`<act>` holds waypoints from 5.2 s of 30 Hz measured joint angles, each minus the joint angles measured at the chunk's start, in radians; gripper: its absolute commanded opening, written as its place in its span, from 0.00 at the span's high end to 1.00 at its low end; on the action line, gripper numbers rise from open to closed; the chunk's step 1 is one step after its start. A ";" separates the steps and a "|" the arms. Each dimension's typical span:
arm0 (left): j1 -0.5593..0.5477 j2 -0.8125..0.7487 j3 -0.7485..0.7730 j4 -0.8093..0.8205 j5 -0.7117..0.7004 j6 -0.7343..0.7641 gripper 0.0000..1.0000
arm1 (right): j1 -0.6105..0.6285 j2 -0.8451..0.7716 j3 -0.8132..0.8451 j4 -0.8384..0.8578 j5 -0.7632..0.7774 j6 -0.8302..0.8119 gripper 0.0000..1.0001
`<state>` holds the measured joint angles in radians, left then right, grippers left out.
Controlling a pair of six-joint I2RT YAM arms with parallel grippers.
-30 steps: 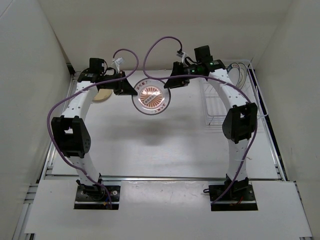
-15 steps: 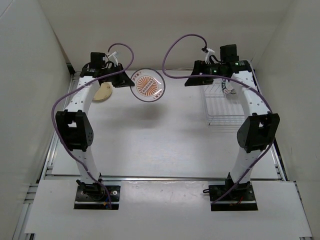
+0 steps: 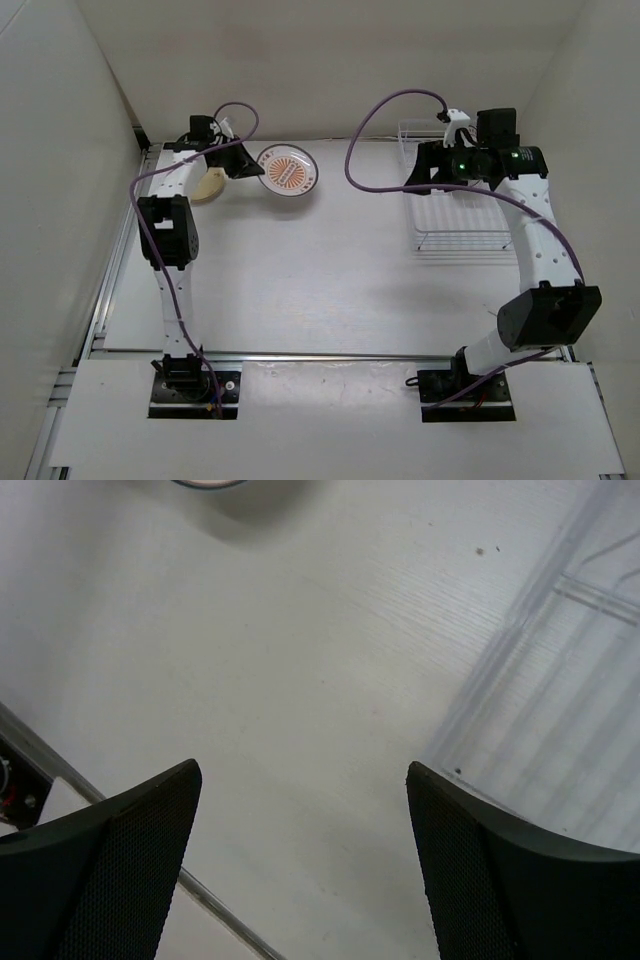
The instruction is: Unload the plates from the dish rack
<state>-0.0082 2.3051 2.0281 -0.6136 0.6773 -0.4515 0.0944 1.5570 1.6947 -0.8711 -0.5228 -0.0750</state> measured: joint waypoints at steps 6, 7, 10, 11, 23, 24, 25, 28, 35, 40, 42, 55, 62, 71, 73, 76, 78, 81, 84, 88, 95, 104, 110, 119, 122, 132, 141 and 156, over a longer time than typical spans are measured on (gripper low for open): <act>-0.020 0.128 0.069 0.045 0.018 -0.030 0.90 | -0.010 -0.058 -0.059 -0.050 0.072 -0.051 0.12; -0.025 0.144 0.070 0.049 0.019 -0.035 0.90 | -0.010 -0.060 -0.062 -0.057 0.081 -0.059 0.12; -0.037 0.185 0.076 0.055 0.023 -0.044 0.90 | -0.009 -0.060 -0.072 -0.070 0.102 -0.074 0.12; -0.039 0.195 0.077 0.055 0.023 -0.045 0.90 | -0.009 -0.060 -0.075 -0.073 0.106 -0.077 0.12; -0.065 0.221 0.082 0.073 -0.042 -0.030 0.47 | -0.009 -0.066 -0.092 -0.078 0.126 -0.091 0.12; -0.066 0.221 0.082 0.071 -0.064 -0.024 0.42 | -0.009 -0.068 -0.095 -0.077 0.126 -0.091 0.12; -0.068 0.221 0.082 0.071 -0.086 -0.021 0.34 | -0.009 -0.070 -0.099 -0.077 0.126 -0.091 0.12; -0.074 0.209 0.090 0.074 -0.123 -0.010 0.22 | -0.009 -0.079 -0.105 -0.079 0.128 -0.091 0.12; -0.105 0.173 0.093 0.037 -0.352 0.057 0.18 | -0.014 -0.100 -0.107 -0.066 0.160 -0.081 0.12; -0.131 0.113 0.092 -0.016 -0.556 0.115 0.18 | -0.058 -0.107 -0.107 0.029 0.400 -0.058 0.12; -0.142 0.066 0.092 -0.027 -0.616 0.139 0.18 | -0.099 -0.088 -0.091 0.052 0.465 -0.058 0.16; -0.158 -0.461 -0.030 -0.031 -0.388 0.299 0.16 | -0.245 0.296 0.217 0.115 0.520 -0.048 0.70; -0.158 -0.570 -0.163 -0.084 -0.296 0.393 0.15 | -0.238 0.405 0.310 0.124 0.541 -0.064 0.60; -0.158 -0.576 -0.221 -0.146 -0.273 0.438 0.14 | -0.233 0.538 0.415 0.142 0.574 -0.091 0.60; -0.159 -0.579 -0.221 -0.147 -0.264 0.442 0.14 | -0.233 0.561 0.430 0.141 0.579 -0.093 0.60; -0.159 -0.587 -0.221 -0.147 -0.249 0.446 0.13 | -0.233 0.593 0.452 0.141 0.587 -0.095 0.60; -0.159 -0.591 -0.221 -0.148 -0.245 0.449 0.13 | -0.233 0.614 0.474 0.142 0.590 -0.098 0.60; -0.158 -0.594 -0.223 -0.153 -0.242 0.453 0.13 | -0.233 0.641 0.500 0.145 0.592 -0.102 0.60; -0.158 -0.599 -0.233 -0.154 -0.237 0.455 0.13 | -0.233 0.667 0.525 0.149 0.595 -0.108 0.61; -0.159 -0.603 -0.253 -0.165 -0.231 0.459 0.13 | -0.233 0.702 0.560 0.148 0.595 -0.114 0.70; -0.159 -0.603 -0.255 -0.174 -0.227 0.463 0.13 | -0.216 0.726 0.594 0.157 0.621 -0.090 1.00; -0.159 -0.602 -0.254 -0.172 -0.200 0.461 0.13 | -0.153 0.715 0.565 0.188 0.756 -0.127 1.00; -0.159 -0.594 -0.254 -0.172 -0.173 0.454 0.13 | -0.063 0.694 0.506 0.240 0.931 -0.186 1.00; -0.159 -0.594 -0.254 -0.172 -0.139 0.449 0.12 | 0.012 0.694 0.468 0.299 1.122 -0.228 1.00; -0.159 -0.594 -0.254 -0.172 -0.130 0.446 0.12 | 0.013 0.685 0.468 0.301 1.131 -0.229 1.00; -0.159 -0.594 -0.254 -0.172 -0.105 0.435 0.12 | 0.014 0.569 0.469 0.306 1.141 -0.236 1.00; -0.159 -0.594 -0.254 -0.172 -0.093 0.425 0.12 | 0.018 0.459 0.476 0.299 1.085 -0.216 1.00; -0.159 -0.594 -0.254 -0.172 -0.039 0.421 0.00 | 0.023 0.336 0.418 0.106 -0.040 0.075 1.00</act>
<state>-0.1669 1.7115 1.7737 -0.7853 0.6384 -0.0307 0.1177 1.8931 2.1128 -0.7650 -0.5629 0.0002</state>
